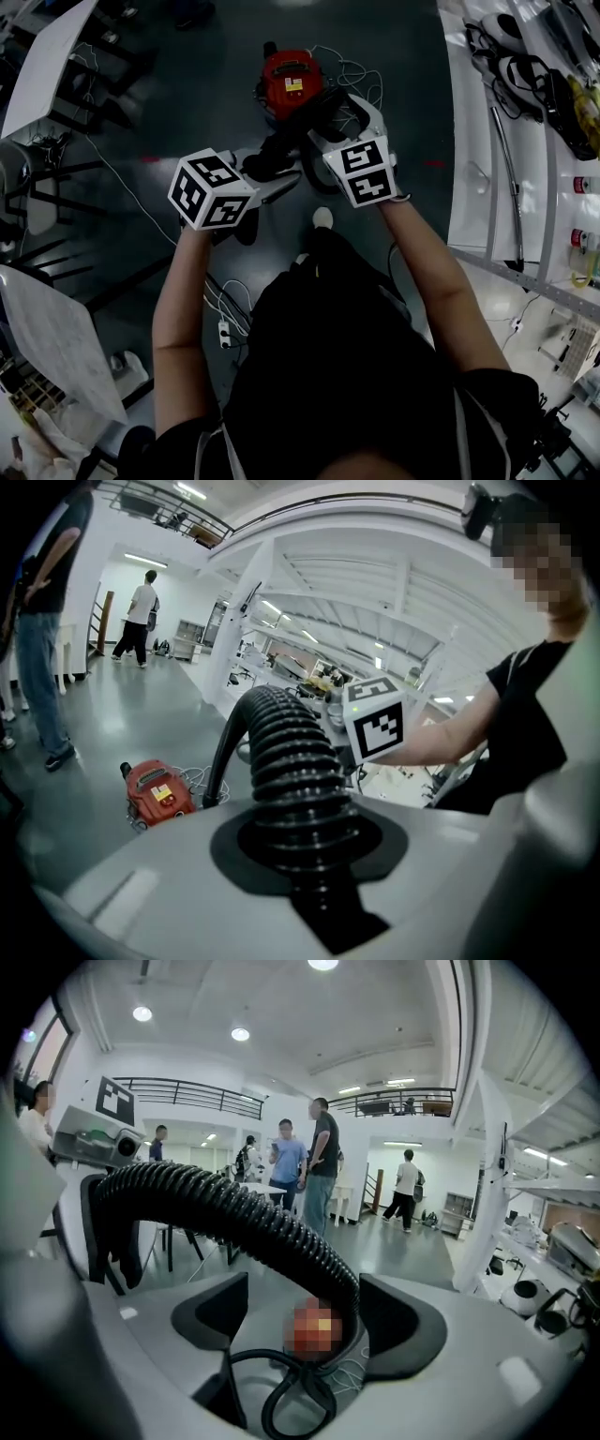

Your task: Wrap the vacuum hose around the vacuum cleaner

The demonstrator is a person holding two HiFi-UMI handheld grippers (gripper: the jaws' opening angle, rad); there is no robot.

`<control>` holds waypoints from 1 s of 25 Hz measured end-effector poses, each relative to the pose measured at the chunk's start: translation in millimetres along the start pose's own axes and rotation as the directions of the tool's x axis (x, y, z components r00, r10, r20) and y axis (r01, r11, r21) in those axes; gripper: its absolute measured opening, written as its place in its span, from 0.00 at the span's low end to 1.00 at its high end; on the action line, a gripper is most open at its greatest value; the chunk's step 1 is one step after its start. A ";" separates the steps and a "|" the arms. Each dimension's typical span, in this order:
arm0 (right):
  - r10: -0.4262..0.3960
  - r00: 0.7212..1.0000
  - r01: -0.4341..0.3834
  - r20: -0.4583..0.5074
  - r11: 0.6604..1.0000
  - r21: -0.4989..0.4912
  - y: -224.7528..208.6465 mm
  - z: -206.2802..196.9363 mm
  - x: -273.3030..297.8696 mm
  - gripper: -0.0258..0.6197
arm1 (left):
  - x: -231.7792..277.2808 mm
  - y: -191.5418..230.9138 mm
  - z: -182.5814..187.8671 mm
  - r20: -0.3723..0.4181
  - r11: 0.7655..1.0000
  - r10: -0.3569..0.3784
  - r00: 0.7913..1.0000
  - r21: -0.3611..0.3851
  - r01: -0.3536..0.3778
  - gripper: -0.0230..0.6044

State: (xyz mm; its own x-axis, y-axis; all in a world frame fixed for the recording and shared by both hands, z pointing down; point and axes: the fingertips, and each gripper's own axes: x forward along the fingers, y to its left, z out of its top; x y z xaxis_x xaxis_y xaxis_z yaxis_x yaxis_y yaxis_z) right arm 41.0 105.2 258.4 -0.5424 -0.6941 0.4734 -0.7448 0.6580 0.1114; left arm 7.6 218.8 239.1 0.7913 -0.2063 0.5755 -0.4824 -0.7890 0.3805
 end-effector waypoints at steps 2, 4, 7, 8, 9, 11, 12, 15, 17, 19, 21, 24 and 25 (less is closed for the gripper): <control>0.014 1.000 -0.014 0.000 1.000 -0.024 -6.1 3.1 7.7 0.60 | 4.6 2.8 6.1 -0.014 1.000 -0.013 1.000 0.005 0.013 0.19; 0.020 1.000 -0.020 0.004 0.999 -0.038 -13.9 7.1 15.4 0.60 | 8.3 7.1 12.5 -0.025 1.000 -0.027 0.999 0.008 0.028 0.20; 0.027 1.000 -0.026 0.003 0.994 -0.102 -24.0 11.9 27.7 0.61 | 12.9 13.9 18.6 -0.058 0.998 -0.052 0.997 0.027 0.053 0.20; 0.029 1.000 -0.029 0.000 0.989 -0.144 -26.6 12.9 31.9 0.62 | 15.6 14.4 19.2 -0.078 0.997 -0.061 0.995 0.044 0.065 0.20; 0.033 0.999 -0.033 -0.005 0.982 -0.188 -29.3 13.9 35.6 0.62 | 18.8 14.7 20.2 -0.096 0.995 -0.070 0.993 0.060 0.076 0.20; 0.045 0.999 -0.048 -0.015 0.964 -0.261 -35.6 15.9 42.4 0.55 | 25.0 18.3 25.7 -0.107 0.993 -0.081 0.991 0.072 0.089 0.20; 0.054 0.998 -0.058 -0.022 0.957 -0.283 -39.2 16.7 45.7 0.52 | 27.5 21.8 29.5 -0.103 0.993 -0.085 0.991 0.070 0.092 0.20; 0.080 0.995 -0.095 -0.058 0.941 -0.324 -49.4 16.4 55.3 0.48 | 34.1 32.4 39.3 -0.087 0.993 -0.097 0.991 0.059 0.103 0.20; 0.086 0.992 -0.111 -0.088 0.935 -0.338 -55.8 13.5 62.5 0.43 | 38.9 40.1 43.6 -0.077 0.993 -0.103 0.992 0.053 0.108 0.21; 0.092 0.989 -0.123 -0.112 0.939 -0.321 -61.5 10.6 71.6 0.42 | 44.0 49.2 47.1 -0.062 0.994 -0.101 0.993 0.045 0.103 0.22; 0.090 0.988 -0.125 -0.129 0.947 -0.295 -67.5 9.5 80.4 0.41 | 49.0 58.7 50.3 -0.048 0.995 -0.087 0.995 0.041 0.089 0.23; 0.084 0.984 -0.122 -0.157 0.960 -0.253 -76.1 6.7 90.0 0.39 | 56.6 71.1 53.7 -0.031 0.997 -0.059 0.998 0.044 0.060 0.25; 0.082 0.983 -0.121 -0.165 0.962 -0.243 -78.3 5.0 92.6 0.39 | 59.6 74.2 53.7 -0.029 0.998 -0.049 0.998 0.045 0.051 0.25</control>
State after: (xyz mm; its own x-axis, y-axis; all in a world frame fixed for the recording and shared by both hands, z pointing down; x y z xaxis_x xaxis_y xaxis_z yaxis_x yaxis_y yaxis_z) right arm 47.2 -12.0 289.2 -0.5302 -0.5799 0.6186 -0.5566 0.7884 0.2620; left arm 39.1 116.8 262.7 0.8030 -0.1504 0.5767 -0.4244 -0.8236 0.3762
